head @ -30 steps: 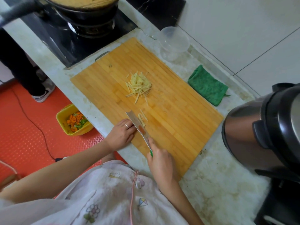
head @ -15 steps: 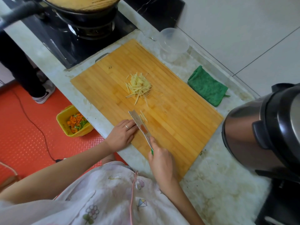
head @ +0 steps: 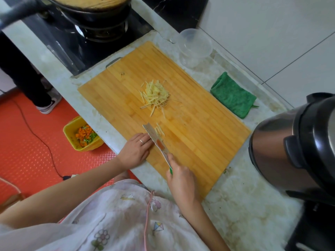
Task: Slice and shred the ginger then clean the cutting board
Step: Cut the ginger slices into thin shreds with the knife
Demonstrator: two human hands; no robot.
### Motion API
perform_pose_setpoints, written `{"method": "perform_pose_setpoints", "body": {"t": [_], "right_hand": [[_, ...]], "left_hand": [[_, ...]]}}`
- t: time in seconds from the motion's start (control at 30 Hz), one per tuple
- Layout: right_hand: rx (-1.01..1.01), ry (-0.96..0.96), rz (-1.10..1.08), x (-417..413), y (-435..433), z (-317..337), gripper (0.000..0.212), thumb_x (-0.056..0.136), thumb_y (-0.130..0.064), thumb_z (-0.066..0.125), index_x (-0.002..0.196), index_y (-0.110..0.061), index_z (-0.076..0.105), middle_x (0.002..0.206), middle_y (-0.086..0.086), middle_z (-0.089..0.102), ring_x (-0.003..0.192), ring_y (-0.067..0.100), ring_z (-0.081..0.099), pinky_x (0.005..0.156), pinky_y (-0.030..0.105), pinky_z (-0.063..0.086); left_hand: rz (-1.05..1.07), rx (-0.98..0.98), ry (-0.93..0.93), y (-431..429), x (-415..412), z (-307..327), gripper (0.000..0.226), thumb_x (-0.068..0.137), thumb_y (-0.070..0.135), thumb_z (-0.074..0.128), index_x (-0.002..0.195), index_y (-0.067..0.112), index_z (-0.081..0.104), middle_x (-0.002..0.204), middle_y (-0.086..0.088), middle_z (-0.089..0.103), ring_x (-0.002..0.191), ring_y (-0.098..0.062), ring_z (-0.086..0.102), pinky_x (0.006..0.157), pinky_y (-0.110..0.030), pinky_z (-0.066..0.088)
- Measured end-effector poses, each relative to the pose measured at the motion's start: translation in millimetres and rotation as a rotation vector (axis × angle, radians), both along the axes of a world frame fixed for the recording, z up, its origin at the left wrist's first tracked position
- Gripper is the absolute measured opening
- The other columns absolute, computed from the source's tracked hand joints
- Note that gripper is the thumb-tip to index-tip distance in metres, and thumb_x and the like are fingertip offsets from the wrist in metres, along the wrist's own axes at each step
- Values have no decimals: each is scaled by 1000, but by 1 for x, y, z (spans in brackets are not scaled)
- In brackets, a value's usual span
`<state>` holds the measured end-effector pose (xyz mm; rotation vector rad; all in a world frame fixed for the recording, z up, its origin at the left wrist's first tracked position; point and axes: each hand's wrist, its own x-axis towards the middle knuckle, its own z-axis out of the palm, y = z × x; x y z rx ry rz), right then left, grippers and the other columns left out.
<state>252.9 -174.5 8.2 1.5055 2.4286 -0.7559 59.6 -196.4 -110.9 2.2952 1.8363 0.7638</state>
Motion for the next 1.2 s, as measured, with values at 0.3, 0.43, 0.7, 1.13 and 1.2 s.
{"method": "perform_pose_setpoints", "body": {"t": [0.3, 0.43, 0.7, 1.13, 1.2], "right_hand": [[22, 4, -12, -20, 21, -3, 53, 98, -21, 46, 148, -28, 28, 110, 11, 67, 99, 28, 63, 65, 30, 38], [11, 22, -4, -24, 28, -3, 52, 97, -19, 46, 146, -25, 32, 113, 12, 66, 105, 29, 60, 75, 34, 43], [1, 76, -19, -22, 30, -3, 49, 95, -15, 46, 143, -21, 39, 116, 12, 66, 106, 30, 60, 76, 34, 42], [-178, 375, -263, 29, 6, -15, 15, 85, -16, 52, 72, -9, 53, 51, -1, 40, 45, 9, 30, 45, 27, 20], [-195, 381, -260, 30, 8, -18, 16, 85, -16, 51, 73, -6, 51, 53, -1, 38, 47, 9, 29, 46, 29, 21]], "left_hand": [[-42, -27, -18, 1, -1, 1, 42, 85, 15, 42, 125, 4, 47, 125, -17, 58, 115, -28, 48, 97, -39, 37], [-23, -88, -47, 0, -1, 3, 45, 85, 15, 43, 130, 8, 45, 129, -15, 55, 117, -26, 48, 99, -38, 35], [384, 23, -344, 7, -9, 33, 33, 83, 13, 53, 116, 10, 47, 123, -13, 45, 112, -25, 44, 96, -33, 37], [141, -62, -154, 9, -12, 27, 36, 84, 20, 52, 118, 10, 53, 124, -7, 49, 109, -24, 49, 91, -32, 37], [68, -55, -94, 8, -11, 23, 35, 85, 17, 49, 119, 11, 56, 125, -5, 53, 111, -22, 50, 93, -35, 38]]}}
